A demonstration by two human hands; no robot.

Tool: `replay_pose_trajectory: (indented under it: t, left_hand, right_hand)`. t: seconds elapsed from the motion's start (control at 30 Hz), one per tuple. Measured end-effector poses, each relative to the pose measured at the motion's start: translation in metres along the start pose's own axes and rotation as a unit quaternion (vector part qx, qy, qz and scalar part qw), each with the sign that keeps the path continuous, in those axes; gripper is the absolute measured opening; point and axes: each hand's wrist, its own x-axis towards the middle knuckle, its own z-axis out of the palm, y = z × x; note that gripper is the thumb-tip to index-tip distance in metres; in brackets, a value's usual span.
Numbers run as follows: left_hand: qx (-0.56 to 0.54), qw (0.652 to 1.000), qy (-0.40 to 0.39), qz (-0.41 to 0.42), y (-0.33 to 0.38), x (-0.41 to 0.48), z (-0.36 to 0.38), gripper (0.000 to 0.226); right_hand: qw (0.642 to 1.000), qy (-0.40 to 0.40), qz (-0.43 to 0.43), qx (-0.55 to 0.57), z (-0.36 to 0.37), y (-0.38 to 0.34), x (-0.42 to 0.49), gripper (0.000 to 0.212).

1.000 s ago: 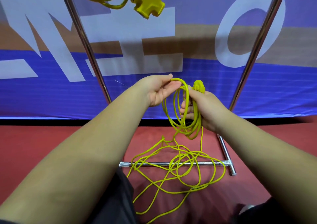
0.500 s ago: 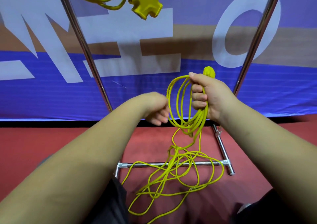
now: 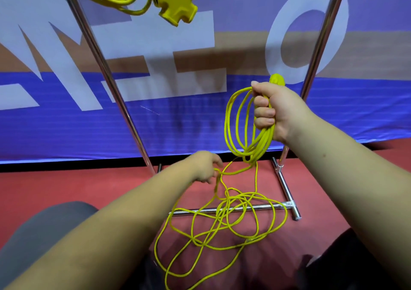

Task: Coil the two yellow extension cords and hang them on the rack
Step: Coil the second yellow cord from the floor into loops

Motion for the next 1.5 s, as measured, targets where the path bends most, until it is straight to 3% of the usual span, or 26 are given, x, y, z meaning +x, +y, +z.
replay_pose_trajectory:
  t: [0.1,0.2,0.3,0.47,0.6,0.67,0.73,0.8,0.87,0.93,1.0,1.13,1.2,1.23,1.3,1.33,1.4,1.5]
  left_hand:
    - [0.144,0.975,0.162,-0.046,-0.041,0.007,-0.025,0.035]
    - [0.130,0.943,0.272,-0.142,-0.074,0.006,-0.041,0.025]
    - [0.087,0.924,0.326,-0.181,-0.091,0.010,-0.053,0.016]
    - [0.003,0.913,0.388,-0.122,-0.068,0.009,-0.069,0.021]
    - [-0.186,0.863,0.467,-0.057,-0.037,-0.002,-0.107,0.021]
    - [-0.369,0.805,0.465,0.005,-0.019,-0.010,-0.128,0.022]
    - [-0.584,0.697,0.405,0.093,-0.005,-0.023,-0.144,0.023]
    - [-0.713,0.603,0.326,0.148,0.002,-0.038,-0.154,0.026]
    - [-0.764,0.566,0.275,0.145,-0.003,-0.042,-0.158,0.030]
    - [-0.783,0.556,0.264,0.090,-0.011,-0.037,-0.155,0.031]
    - [-0.751,0.598,0.280,0.016,-0.018,-0.028,-0.147,0.029]
    - [-0.573,0.743,0.337,-0.081,-0.032,-0.015,-0.125,0.028]
    - [-0.286,0.873,0.377,-0.117,-0.047,-0.009,-0.111,0.048]
    - [-0.109,0.917,0.360,-0.130,-0.053,-0.005,-0.099,0.061]
    - [0.144,0.951,0.257,-0.093,-0.049,0.002,-0.069,0.073]
    - [0.196,0.965,0.172,-0.034,-0.044,0.006,-0.051,0.077]
    - [0.206,0.976,-0.011,0.067,-0.029,0.008,-0.013,0.080]
    - [0.160,0.972,-0.110,0.135,-0.016,0.010,0.036,0.074]
  right_hand:
    - [0.998,0.007,0.024,-0.050,-0.005,-0.001,-0.004,0.029]
    - [0.996,0.023,0.047,-0.079,-0.012,-0.003,-0.008,0.026]
    - [0.991,0.026,0.070,-0.107,-0.019,-0.008,-0.012,0.026]
    - [0.986,0.031,0.089,-0.137,-0.025,-0.008,-0.012,0.027]
    - [0.982,0.039,0.098,-0.157,-0.025,-0.002,-0.009,0.027]
    - [0.978,0.040,0.096,-0.179,-0.024,0.004,-0.007,0.026]
    - [0.973,0.040,0.095,-0.205,-0.023,0.011,-0.005,0.026]
    - [0.968,0.041,0.094,-0.230,-0.023,0.017,-0.004,0.027]
    - [0.965,0.043,0.091,-0.240,-0.022,0.022,-0.003,0.027]
    - [0.967,0.048,0.086,-0.236,-0.022,0.025,-0.003,0.025]
    - [0.970,0.047,0.077,-0.225,-0.021,0.025,-0.005,0.024]
    - [0.983,0.032,0.058,-0.173,-0.021,0.020,-0.008,0.025]
    - [0.989,0.025,0.050,-0.135,-0.021,0.016,-0.009,0.026]
    - [0.992,0.021,0.045,-0.116,-0.020,0.015,-0.009,0.026]
    - [0.996,0.015,0.035,-0.084,-0.019,0.013,-0.009,0.027]
    - [0.997,0.011,0.031,-0.071,-0.019,0.012,-0.009,0.026]
    - [0.998,0.002,0.026,-0.053,-0.016,0.012,-0.009,0.025]
    - [0.999,-0.012,0.028,-0.015,-0.012,0.012,-0.009,0.023]
